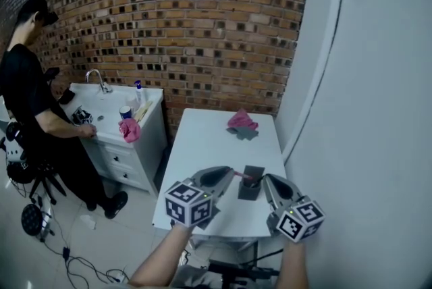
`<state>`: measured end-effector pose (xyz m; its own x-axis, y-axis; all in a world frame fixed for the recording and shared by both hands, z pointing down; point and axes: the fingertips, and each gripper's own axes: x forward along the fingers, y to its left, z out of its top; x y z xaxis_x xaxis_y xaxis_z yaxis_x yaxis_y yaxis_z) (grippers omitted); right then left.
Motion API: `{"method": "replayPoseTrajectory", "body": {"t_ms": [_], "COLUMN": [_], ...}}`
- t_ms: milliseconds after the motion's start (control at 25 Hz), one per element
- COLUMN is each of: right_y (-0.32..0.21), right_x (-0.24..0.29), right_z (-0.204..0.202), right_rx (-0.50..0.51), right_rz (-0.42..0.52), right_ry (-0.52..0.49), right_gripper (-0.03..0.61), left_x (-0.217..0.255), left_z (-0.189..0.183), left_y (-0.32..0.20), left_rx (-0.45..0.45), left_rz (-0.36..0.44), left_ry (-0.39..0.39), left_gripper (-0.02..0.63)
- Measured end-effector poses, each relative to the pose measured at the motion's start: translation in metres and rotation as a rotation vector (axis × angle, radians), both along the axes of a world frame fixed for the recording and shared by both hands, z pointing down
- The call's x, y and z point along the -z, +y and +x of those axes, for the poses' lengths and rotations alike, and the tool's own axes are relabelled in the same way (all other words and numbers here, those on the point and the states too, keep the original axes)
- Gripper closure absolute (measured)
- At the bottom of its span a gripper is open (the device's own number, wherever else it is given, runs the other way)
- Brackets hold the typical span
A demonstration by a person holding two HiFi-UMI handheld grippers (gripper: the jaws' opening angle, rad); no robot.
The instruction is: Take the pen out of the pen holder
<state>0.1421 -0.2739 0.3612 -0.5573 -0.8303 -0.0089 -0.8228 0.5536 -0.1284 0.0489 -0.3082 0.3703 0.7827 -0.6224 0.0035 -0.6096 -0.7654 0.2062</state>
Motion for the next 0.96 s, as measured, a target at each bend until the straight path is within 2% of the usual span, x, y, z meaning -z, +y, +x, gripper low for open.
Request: {"method": "replayPoseTrajectory", "body": {"t_ms": [960], "right_y": [0.002], "right_x": [0.006], "right_z": [0.004], "right_rx": [0.010], "right_rz": [0.024], "right_ry": [0.011], "right_gripper": [0.594], "left_x": [0.012], "left_z": [0.009], "left_y": [0.005], "left_rx": [-0.029], "left_rz": [0.019], "left_ry": [0.009], "left_gripper": [0.569]}}
